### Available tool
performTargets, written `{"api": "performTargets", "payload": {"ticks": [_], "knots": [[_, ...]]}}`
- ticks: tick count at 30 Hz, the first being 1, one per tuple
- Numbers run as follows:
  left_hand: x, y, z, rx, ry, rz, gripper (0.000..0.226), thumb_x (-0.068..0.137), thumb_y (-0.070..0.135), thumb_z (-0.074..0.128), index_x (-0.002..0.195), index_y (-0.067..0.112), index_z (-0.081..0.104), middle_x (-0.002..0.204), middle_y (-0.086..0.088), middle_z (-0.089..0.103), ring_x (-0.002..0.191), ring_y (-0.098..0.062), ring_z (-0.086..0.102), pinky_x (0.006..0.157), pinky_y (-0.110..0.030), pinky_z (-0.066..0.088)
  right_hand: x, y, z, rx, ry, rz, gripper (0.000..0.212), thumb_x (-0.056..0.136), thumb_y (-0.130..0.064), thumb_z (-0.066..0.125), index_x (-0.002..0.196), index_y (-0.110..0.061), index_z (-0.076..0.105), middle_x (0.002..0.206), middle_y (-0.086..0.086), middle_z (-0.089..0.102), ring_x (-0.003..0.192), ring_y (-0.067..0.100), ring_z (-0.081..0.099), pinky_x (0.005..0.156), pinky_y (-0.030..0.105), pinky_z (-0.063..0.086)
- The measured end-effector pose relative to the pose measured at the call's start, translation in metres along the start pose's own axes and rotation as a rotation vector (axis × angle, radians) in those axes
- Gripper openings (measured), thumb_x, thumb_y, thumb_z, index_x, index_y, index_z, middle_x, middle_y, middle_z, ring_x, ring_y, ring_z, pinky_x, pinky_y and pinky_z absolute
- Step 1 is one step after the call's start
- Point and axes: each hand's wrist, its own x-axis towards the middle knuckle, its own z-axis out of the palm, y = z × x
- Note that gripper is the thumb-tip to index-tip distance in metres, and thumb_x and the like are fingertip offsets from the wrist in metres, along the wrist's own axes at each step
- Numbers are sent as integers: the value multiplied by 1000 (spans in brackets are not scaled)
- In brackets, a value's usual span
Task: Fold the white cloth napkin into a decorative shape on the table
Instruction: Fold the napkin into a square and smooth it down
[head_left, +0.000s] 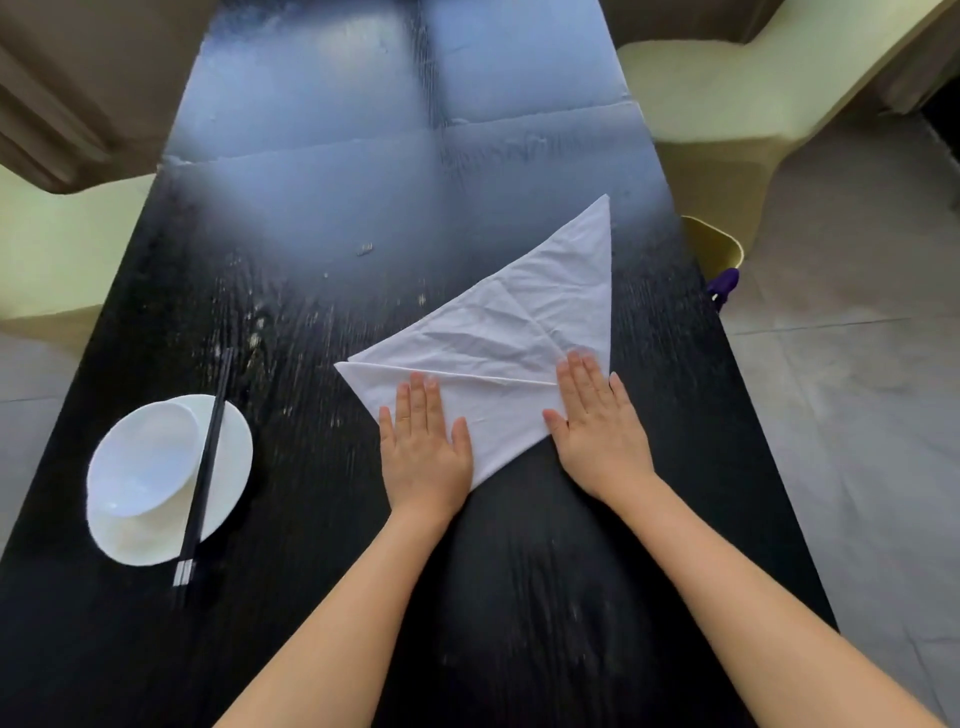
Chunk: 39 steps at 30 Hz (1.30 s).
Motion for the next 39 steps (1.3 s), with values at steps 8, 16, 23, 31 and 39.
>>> {"api": "performTargets", "payload": {"ticks": [8,16,23,31,39], "knots": [[13,12,-13,55,-63,279,58,90,33,1,147,26,-4,157,4,-9,146,-21,-8,113,-43,-16,10,9,-23,592,346,104,37,94,-11,44,130,-5,50,139,11,49,129,26,42,104,29,31],[17,22,-8,-9,-134,306,63,85,52,-5,145,33,-9,152,11,-19,143,-13,-18,116,-42,-15,91,27,-64,1235,217,722,18,74,-24,66,77,-10,55,83,10,54,80,25,54,66,36,46],[16,20,0,-28,-69,304,58,94,47,15,147,25,8,155,6,3,144,-23,0,112,-43,-6,106,10,-68,847,175,464,28,83,-12,50,56,-7,45,63,5,49,62,23,43,54,33,34],[36,10,-48,-1303,-263,-134,58,96,23,49,146,28,20,151,11,30,133,-3,35,115,-32,24,73,-29,-15,119,628,-439,16,80,-3,58,92,-11,66,87,6,69,79,29,61,67,38,48],[80,-10,-65,-1690,-287,-423,86,84,22,66,148,21,8,135,-5,48,117,-16,54,94,-42,51,64,-24,5,-23,475,-491,44,78,-9,40,117,-15,58,119,11,66,103,32,65,93,45,35]]}}
